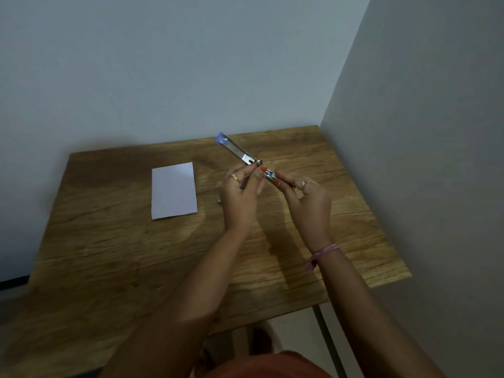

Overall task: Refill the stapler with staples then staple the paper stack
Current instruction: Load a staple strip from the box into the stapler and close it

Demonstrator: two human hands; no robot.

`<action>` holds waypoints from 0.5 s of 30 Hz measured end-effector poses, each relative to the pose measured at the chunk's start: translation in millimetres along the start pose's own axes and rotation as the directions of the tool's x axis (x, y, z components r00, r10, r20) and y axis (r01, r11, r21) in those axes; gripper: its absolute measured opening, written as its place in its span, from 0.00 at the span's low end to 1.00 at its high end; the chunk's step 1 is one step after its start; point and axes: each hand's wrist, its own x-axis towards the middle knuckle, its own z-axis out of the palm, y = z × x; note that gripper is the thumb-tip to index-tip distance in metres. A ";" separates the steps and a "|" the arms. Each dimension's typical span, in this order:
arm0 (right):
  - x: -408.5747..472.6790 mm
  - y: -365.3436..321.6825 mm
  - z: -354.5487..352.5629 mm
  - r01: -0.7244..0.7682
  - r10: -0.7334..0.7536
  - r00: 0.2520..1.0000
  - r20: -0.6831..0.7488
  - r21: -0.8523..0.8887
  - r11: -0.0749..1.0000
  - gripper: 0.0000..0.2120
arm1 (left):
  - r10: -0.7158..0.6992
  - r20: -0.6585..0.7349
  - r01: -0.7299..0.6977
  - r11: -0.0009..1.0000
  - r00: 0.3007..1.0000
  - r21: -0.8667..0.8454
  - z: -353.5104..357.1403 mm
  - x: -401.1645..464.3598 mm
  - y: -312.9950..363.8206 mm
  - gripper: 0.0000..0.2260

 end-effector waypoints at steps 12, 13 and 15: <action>2.5 -14.3 7.7 -0.024 0.018 0.993 0.113 0.053 0.998 0.09 | -0.024 -0.015 0.025 0.997 1.000 0.077 -14.4 -3.8 20.1 0.06; 2.9 -13.7 8.3 -0.023 0.015 0.993 0.119 0.061 0.998 0.09 | -0.025 -0.015 0.026 0.996 1.000 0.082 -14.9 -3.4 21.1 0.05; 3.7 -11.1 8.9 0.008 -0.017 0.991 0.129 0.069 0.998 0.09 | -0.023 -0.019 0.024 0.996 1.000 0.088 -15.6 -3.1 22.8 0.04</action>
